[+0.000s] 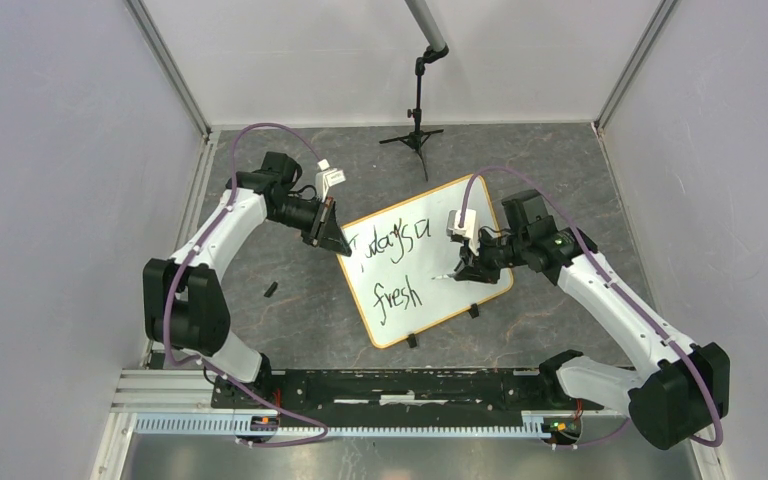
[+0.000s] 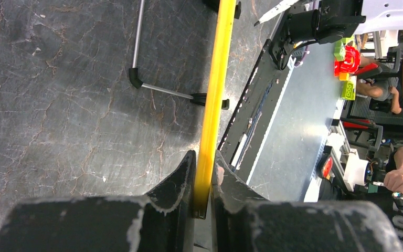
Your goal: Write a sentence on the whiteboard
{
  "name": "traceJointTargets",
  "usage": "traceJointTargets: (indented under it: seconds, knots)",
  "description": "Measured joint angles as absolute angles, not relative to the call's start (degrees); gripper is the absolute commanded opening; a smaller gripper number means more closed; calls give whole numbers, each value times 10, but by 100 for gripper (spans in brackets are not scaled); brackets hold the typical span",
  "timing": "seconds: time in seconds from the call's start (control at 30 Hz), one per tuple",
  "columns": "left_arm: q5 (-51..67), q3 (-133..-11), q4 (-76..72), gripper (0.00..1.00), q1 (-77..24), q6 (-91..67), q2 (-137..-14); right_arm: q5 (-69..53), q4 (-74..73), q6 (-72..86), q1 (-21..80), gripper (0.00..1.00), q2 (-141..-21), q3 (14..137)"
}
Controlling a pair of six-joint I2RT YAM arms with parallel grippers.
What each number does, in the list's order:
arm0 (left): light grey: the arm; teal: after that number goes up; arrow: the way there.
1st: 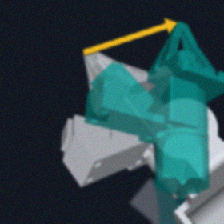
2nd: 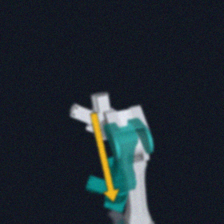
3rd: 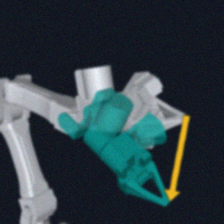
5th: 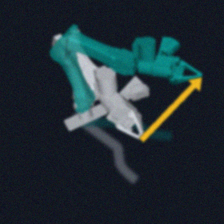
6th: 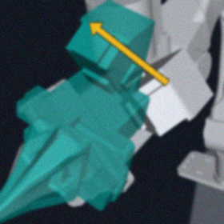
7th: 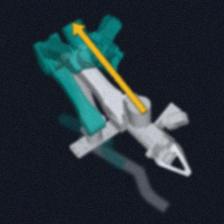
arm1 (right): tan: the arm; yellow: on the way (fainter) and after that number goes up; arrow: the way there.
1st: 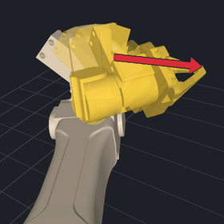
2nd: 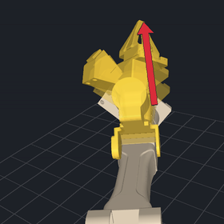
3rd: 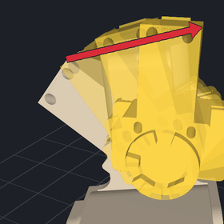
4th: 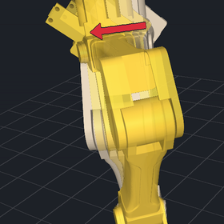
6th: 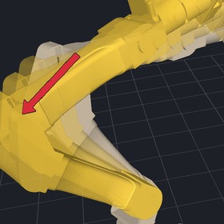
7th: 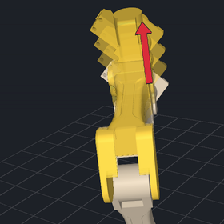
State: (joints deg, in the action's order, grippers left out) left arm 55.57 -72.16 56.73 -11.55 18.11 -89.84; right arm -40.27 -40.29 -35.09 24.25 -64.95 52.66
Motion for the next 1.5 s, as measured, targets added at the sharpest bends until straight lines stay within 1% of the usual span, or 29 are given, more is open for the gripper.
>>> traceJointTargets:
  seconds: [0.27,0.8,1.5]
  knots:
    - [556,-724,569,2,-116,182,-902,-397,-392,-342,243,0,-649,525]
    - [556,-724,569,3,-116,182,-902,-334,-368,-330,249,0,-656,514]
    - [555,-724,569,2,-116,182,-902,-300,-343,-315,311,0,-671,504]
